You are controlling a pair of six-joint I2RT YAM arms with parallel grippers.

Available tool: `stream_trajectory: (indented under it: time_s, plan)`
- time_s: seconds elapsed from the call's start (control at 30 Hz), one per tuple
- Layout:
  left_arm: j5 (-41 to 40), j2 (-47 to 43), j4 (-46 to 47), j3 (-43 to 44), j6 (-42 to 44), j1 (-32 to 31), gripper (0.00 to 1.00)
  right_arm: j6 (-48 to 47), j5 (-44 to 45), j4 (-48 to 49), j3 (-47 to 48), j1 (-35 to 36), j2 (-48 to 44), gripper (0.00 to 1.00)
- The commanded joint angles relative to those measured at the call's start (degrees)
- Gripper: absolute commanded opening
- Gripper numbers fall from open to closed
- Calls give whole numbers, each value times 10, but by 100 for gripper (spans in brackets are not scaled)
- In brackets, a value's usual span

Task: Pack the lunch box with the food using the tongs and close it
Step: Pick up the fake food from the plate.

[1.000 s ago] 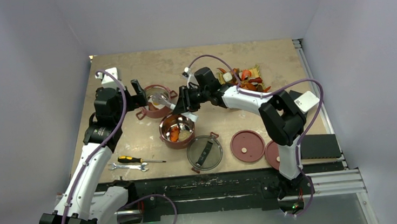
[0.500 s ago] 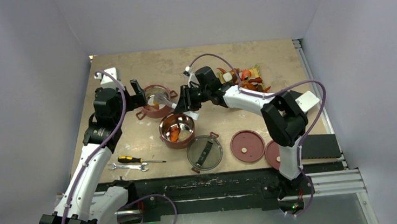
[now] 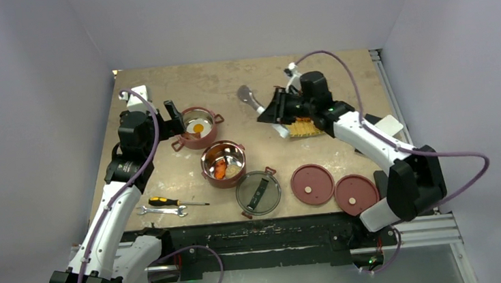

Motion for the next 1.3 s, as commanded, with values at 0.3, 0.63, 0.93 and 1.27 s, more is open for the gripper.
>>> stream_trajectory:
  time_s: [0.3, 0.63, 0.93, 1.27]
  plan:
    - [4, -1, 19, -3, 6, 3, 99, -34, -47, -62, -188, -217, -132, 34]
    - [7, 2, 20, -3, 6, 3, 99, 12, -117, 10, -278, -258, -133, 37]
    - [9, 4, 21, -3, 6, 3, 99, 7, -83, -24, -293, -317, -177, 39]
    - [12, 4, 21, -4, 4, 3, 99, -21, -34, -133, -279, -351, -253, 41]
